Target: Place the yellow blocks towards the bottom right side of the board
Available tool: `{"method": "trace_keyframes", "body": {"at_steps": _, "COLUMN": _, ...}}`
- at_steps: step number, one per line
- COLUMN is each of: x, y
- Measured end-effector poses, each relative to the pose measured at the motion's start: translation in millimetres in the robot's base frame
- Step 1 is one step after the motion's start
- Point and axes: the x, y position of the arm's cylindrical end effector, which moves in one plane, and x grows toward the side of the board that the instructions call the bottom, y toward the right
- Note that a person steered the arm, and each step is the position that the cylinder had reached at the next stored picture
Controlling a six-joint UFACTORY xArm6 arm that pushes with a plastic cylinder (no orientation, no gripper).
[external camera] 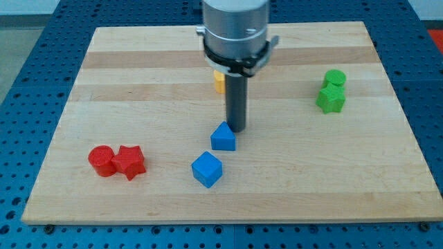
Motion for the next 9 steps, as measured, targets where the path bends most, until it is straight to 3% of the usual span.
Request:
{"method": "trace_keyframes", "body": {"at_steps": 2, "x": 39.7, "y": -51.2}}
{"method": "trace_keyframes", "body": {"at_steps": 3, "x": 10.0, "y": -57.3}}
{"method": "trace_keyframes", "body": {"at_steps": 5, "x": -112.3, "y": -88.1}}
{"method": "trace_keyframes", "body": {"at_steps": 6, "x": -124.7, "y": -50.4}}
{"method": "trace_keyframes", "body": {"at_steps": 7, "x": -86.7, "y": 30.6}}
{"method": "trace_keyframes", "body": {"at_steps": 8, "x": -106.5, "y": 26.3}}
{"method": "trace_keyframes", "body": {"at_steps": 9, "x": -106.5, "y": 64.5}}
